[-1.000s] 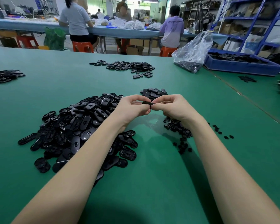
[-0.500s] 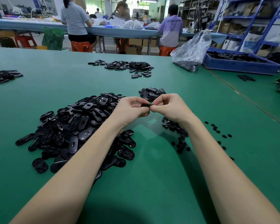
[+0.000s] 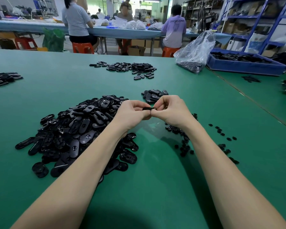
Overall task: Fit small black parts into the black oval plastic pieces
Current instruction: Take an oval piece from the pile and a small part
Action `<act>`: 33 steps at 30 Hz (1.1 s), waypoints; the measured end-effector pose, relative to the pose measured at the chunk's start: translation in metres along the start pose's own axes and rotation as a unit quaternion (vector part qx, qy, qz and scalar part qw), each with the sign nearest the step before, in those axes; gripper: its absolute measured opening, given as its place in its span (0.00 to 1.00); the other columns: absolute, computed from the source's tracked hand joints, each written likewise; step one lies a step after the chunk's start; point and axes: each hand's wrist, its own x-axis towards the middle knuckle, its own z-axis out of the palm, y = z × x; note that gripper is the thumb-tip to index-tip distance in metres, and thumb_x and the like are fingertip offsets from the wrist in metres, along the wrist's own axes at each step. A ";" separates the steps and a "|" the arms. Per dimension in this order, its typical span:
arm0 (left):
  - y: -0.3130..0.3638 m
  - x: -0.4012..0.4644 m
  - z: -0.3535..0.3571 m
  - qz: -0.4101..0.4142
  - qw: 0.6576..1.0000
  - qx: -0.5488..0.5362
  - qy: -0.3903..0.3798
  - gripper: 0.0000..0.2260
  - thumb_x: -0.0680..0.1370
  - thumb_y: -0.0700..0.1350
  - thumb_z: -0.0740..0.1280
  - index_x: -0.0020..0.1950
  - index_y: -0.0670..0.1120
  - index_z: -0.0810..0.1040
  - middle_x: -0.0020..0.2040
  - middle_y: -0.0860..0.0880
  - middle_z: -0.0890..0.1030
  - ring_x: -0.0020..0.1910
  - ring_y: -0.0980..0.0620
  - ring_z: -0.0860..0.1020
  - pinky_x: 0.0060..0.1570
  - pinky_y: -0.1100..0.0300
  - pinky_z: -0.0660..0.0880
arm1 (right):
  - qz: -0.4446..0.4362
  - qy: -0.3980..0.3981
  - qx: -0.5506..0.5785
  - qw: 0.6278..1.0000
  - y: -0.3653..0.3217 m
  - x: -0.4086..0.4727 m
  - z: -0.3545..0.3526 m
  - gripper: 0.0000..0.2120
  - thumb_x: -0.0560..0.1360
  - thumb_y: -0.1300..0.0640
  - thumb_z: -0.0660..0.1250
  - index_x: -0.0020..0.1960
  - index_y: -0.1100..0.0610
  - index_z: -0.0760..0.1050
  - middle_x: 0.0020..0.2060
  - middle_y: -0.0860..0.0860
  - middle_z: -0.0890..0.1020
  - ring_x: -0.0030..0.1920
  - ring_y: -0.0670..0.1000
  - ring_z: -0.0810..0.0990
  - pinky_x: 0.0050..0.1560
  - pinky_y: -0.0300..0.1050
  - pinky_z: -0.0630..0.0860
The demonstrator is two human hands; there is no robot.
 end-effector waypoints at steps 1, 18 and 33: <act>0.000 0.000 0.000 0.012 1.000 0.000 -0.004 0.06 0.75 0.35 0.74 0.47 0.45 0.82 0.39 0.46 0.86 0.38 0.53 0.85 0.50 0.61 0.81 | 0.000 0.001 0.006 1.000 0.000 0.000 0.000 0.08 0.68 0.54 0.78 0.41 0.53 0.80 0.26 0.41 0.77 0.25 0.40 0.71 0.27 0.32 0.68; -0.010 0.032 0.005 0.180 0.898 0.395 0.074 0.08 0.75 0.47 0.72 0.54 0.54 0.80 0.50 0.56 0.81 0.41 0.55 0.78 0.50 0.54 0.78 | 0.133 -0.018 0.059 0.989 0.023 0.001 -0.045 0.08 0.77 0.46 0.73 0.50 0.49 0.82 0.39 0.42 0.87 0.28 0.40 0.80 0.35 0.40 0.70; -0.011 0.111 0.060 0.267 0.740 0.617 0.024 0.19 0.77 0.39 0.67 0.67 0.50 0.73 0.67 0.46 0.69 0.65 0.45 0.68 0.53 0.53 0.68 | 0.113 -0.020 0.097 0.989 0.028 0.001 -0.046 0.04 0.77 0.50 0.72 0.47 0.50 0.82 0.40 0.45 0.88 0.30 0.44 0.78 0.37 0.40 0.70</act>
